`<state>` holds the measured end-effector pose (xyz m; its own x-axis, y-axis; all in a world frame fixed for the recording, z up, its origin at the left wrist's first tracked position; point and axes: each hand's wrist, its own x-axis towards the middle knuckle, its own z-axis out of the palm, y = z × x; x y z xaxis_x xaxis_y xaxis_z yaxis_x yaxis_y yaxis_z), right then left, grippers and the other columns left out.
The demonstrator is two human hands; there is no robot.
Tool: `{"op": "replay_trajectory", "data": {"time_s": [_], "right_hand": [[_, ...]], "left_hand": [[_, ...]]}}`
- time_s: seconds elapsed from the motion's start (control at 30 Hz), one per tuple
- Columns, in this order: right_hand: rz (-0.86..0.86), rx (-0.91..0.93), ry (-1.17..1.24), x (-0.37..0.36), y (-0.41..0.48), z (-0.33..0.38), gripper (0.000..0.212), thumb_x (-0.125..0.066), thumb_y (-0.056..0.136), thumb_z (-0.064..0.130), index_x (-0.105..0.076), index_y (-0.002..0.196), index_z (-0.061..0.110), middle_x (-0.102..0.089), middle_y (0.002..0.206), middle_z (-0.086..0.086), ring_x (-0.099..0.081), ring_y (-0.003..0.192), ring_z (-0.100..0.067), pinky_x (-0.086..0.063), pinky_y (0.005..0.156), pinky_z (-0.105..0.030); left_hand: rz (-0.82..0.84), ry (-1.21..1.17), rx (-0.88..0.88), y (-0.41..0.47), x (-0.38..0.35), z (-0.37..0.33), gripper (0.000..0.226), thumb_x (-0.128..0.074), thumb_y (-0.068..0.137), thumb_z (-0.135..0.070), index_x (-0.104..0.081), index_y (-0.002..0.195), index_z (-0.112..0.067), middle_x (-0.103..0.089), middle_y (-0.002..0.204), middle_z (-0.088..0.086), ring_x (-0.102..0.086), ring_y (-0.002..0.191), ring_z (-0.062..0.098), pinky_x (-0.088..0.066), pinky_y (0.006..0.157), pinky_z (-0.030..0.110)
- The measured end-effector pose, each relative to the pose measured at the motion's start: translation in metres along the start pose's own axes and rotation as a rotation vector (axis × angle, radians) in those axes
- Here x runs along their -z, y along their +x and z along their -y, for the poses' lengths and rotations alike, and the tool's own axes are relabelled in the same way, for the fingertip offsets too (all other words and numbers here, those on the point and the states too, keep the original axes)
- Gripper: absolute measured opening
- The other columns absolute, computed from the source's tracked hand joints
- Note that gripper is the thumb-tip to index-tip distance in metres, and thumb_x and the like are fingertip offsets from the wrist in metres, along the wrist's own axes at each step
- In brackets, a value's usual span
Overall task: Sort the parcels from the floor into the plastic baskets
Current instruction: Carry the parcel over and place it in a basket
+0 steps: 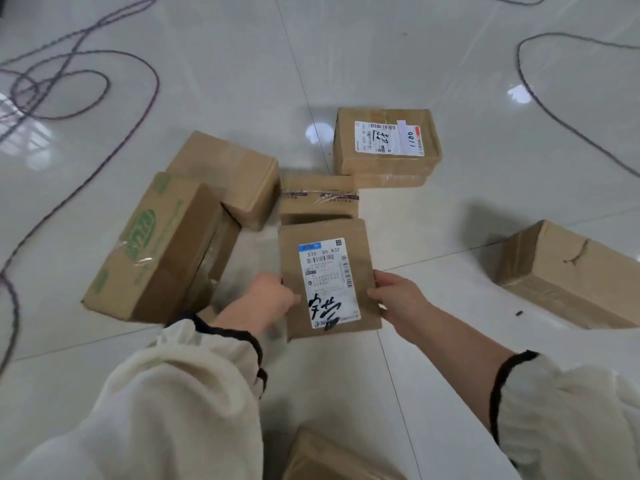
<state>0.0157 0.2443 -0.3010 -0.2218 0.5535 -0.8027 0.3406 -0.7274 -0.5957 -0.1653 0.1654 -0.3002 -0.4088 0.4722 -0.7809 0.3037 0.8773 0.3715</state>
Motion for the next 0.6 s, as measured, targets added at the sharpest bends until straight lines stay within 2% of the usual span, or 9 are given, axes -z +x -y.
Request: {"op": "replay_trajectory", "data": {"time_s": [0.03,0.1,0.2,0.3,0.37,0.5,0.6], "right_hand": [[-0.013,0.038,-0.007,-0.003,-0.013,-0.003,0.054,-0.037,0.081,-0.018,-0.063,0.119,0.008,-0.070,0.103,-0.006,-0.066,0.093,-0.023,-0.055,0.075,-0.030],[-0.051,0.105,-0.055,-0.004,-0.038,0.001,0.059,-0.034,0.078,-0.016,-0.064,0.119,0.015,-0.071,0.099,0.001,-0.066,0.090,-0.016,-0.054,0.068,-0.019],[-0.138,0.180,-0.093,0.002,-0.085,0.033,0.059,-0.036,0.081,-0.009,-0.062,0.123,0.022,-0.070,0.103,0.005,-0.065,0.090,-0.011,-0.049,0.062,-0.012],[-0.122,0.299,-0.057,0.008,-0.164,0.069,0.059,-0.034,0.082,-0.008,-0.071,0.105,0.032,-0.074,0.086,0.014,-0.068,0.075,0.000,-0.047,0.055,-0.008],[-0.044,0.368,-0.032,0.012,-0.232,0.091,0.059,-0.034,0.083,-0.006,-0.070,0.107,0.033,-0.074,0.094,0.010,-0.069,0.084,-0.004,-0.049,0.062,-0.010],[0.041,0.435,-0.045,0.030,-0.368,0.156,0.056,-0.036,0.090,-0.005,-0.066,0.116,0.034,-0.072,0.108,0.006,-0.068,0.097,-0.009,-0.052,0.077,-0.020],[0.022,0.501,-0.103,0.046,-0.466,0.234,0.050,-0.040,0.095,-0.002,-0.058,0.127,0.031,-0.067,0.116,0.003,-0.063,0.106,-0.017,-0.048,0.092,-0.029]], "left_hand": [[-0.088,-0.071,-0.024,-0.011,-0.006,0.003,0.028,-0.064,0.086,-0.016,-0.065,0.111,-0.004,-0.068,0.110,0.014,-0.063,0.102,0.029,-0.050,0.086,0.035],[-0.189,-0.201,-0.047,-0.040,-0.014,0.005,0.024,-0.065,0.085,-0.017,-0.067,0.107,-0.007,-0.070,0.105,0.011,-0.064,0.098,0.028,-0.050,0.084,0.033],[-0.167,-0.243,-0.151,-0.094,-0.002,0.002,0.013,-0.062,0.088,-0.015,-0.068,0.099,-0.010,-0.072,0.096,0.006,-0.065,0.092,0.025,-0.049,0.075,0.032],[-0.209,-0.352,-0.271,-0.170,0.033,-0.016,0.018,-0.059,0.090,-0.013,-0.065,0.089,-0.030,-0.071,0.084,-0.013,-0.063,0.078,0.009,-0.044,0.063,0.020],[-0.259,-0.413,-0.337,-0.235,0.066,-0.033,0.027,-0.058,0.090,-0.014,-0.062,0.088,-0.040,-0.067,0.085,-0.015,-0.060,0.073,-0.004,-0.043,0.060,0.010],[-0.281,-0.385,-0.439,-0.364,0.141,-0.080,0.029,-0.053,0.091,-0.022,-0.061,0.112,-0.041,-0.061,0.103,-0.007,-0.057,0.090,-0.004,-0.043,0.074,0.015],[-0.286,-0.395,-0.490,-0.456,0.202,-0.137,0.032,-0.051,0.093,-0.024,-0.057,0.119,-0.041,-0.055,0.102,-0.009,-0.054,0.089,-0.010,-0.040,0.069,0.000]]}}
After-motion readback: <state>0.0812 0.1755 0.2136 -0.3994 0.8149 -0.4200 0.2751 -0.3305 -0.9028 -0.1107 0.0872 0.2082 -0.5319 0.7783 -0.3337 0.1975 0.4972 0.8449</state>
